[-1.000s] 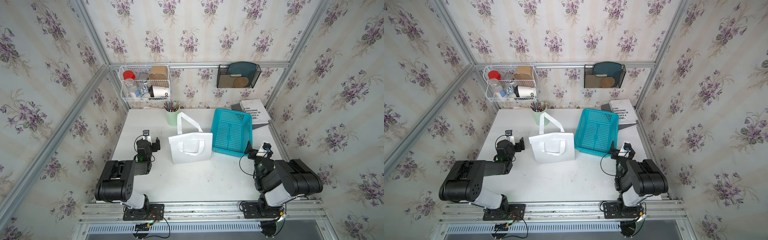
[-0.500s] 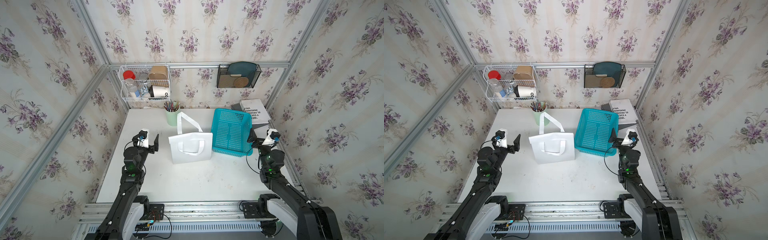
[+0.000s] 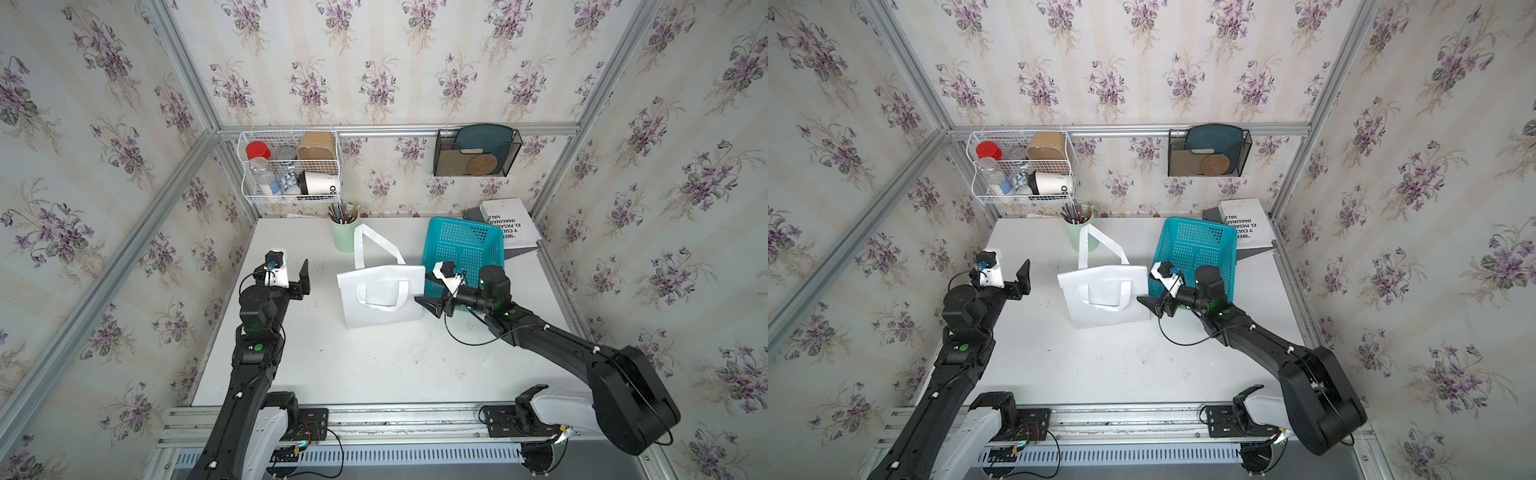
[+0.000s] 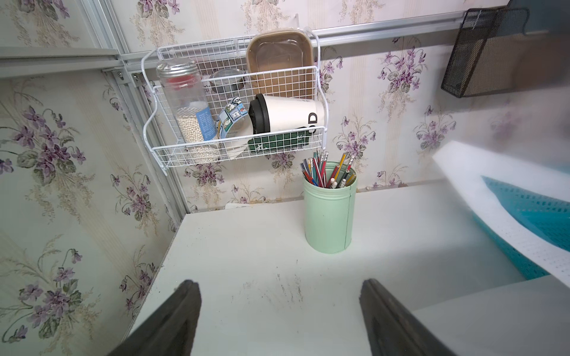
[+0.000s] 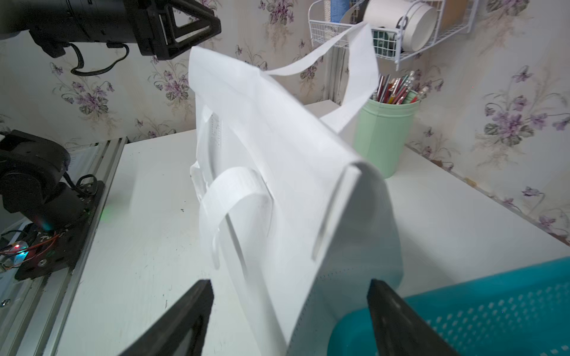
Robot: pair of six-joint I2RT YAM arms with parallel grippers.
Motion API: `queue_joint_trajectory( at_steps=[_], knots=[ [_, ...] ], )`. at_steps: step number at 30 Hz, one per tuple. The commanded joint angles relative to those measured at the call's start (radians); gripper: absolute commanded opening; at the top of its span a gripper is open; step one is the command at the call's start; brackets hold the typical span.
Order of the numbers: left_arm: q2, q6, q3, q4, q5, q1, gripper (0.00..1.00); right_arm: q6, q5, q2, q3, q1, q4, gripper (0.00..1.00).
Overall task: Place the ice pack in the delivery bag
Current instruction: Move the delivery bag at the center of the board, then reset both arms
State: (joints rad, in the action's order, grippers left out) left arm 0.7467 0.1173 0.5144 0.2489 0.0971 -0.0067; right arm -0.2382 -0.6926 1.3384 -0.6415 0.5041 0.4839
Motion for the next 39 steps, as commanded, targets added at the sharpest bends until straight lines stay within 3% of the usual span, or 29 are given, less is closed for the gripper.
queue_joint_trajectory(
  at_steps=[1, 2, 5, 9, 10, 13, 15, 17, 18, 19, 22, 26, 27, 29, 31, 34, 37, 39],
  knots=[
    [-0.01, -0.014, 0.007, 0.009, -0.026, 0.001, 0.85, -0.051, -0.039, 0.087, -0.072, 0.07, -0.048, 0.5],
    [-0.017, -0.009, 0.006, 0.01, -0.036, 0.001, 0.85, -0.048, -0.034, 0.126, -0.1, 0.108, -0.038, 0.36],
    [-0.037, 0.008, 0.003, 0.01, -0.077, 0.001, 0.85, -0.022, 0.054, 0.232, -0.17, 0.205, 0.038, 0.15],
    [-0.064, 0.026, -0.01, 0.003, -0.142, 0.0, 0.85, 0.055, 0.178, 0.397, -0.312, 0.288, 0.148, 0.06],
    [-0.073, 0.027, -0.015, 0.001, -0.16, 0.0, 0.85, 0.069, 0.189, 0.432, -0.369, 0.297, 0.149, 0.08],
    [-0.099, 0.033, -0.029, -0.004, -0.214, 0.001, 0.85, 0.062, 0.183, 0.504, -0.491, 0.305, 0.068, 0.42],
    [-0.111, 0.042, -0.032, -0.014, -0.243, 0.001, 0.85, 0.021, 0.17, 0.444, -0.442, 0.292, 0.06, 0.65],
    [-0.119, 0.049, -0.042, -0.013, -0.289, 0.0, 0.85, -0.025, 0.157, 0.325, -0.323, 0.263, 0.06, 0.8],
    [-0.124, 0.049, -0.047, -0.013, -0.32, 0.0, 0.85, -0.038, 0.153, 0.254, -0.256, 0.243, 0.051, 0.94],
    [-0.131, 0.048, -0.055, -0.011, -0.358, 0.0, 0.85, -0.042, 0.151, 0.188, -0.194, 0.216, 0.043, 0.99],
    [-0.165, 0.048, -0.079, 0.002, -0.466, 0.001, 0.85, -0.016, 0.212, -0.049, -0.053, 0.106, 0.031, 1.0],
    [-0.218, 0.023, -0.079, -0.056, -0.577, 0.003, 0.85, 0.17, 0.776, -0.29, 0.082, -0.051, 0.049, 1.0],
    [-0.221, 0.001, -0.079, -0.08, -0.592, 0.012, 0.86, 0.227, 0.868, -0.315, 0.126, -0.12, 0.08, 1.0],
    [-0.195, -0.064, -0.087, -0.144, -0.567, 0.061, 0.86, 0.321, 0.897, -0.347, 0.193, -0.283, 0.09, 1.0],
    [-0.134, -0.202, -0.107, -0.192, -0.508, 0.147, 0.86, 0.359, 0.905, -0.311, 0.255, -0.415, 0.149, 1.0],
    [-0.001, -0.354, -0.157, -0.145, -0.369, 0.275, 0.86, 0.276, 0.956, -0.162, 0.363, -0.455, 0.422, 1.0],
    [0.188, -0.344, -0.171, 0.018, -0.261, 0.304, 0.86, 0.318, 0.957, 0.033, 0.329, -0.461, 0.489, 1.0],
    [0.312, -0.287, -0.237, 0.308, -0.117, 0.303, 0.86, 0.282, 0.938, 0.168, 0.389, -0.435, 0.706, 1.0]
  ],
)
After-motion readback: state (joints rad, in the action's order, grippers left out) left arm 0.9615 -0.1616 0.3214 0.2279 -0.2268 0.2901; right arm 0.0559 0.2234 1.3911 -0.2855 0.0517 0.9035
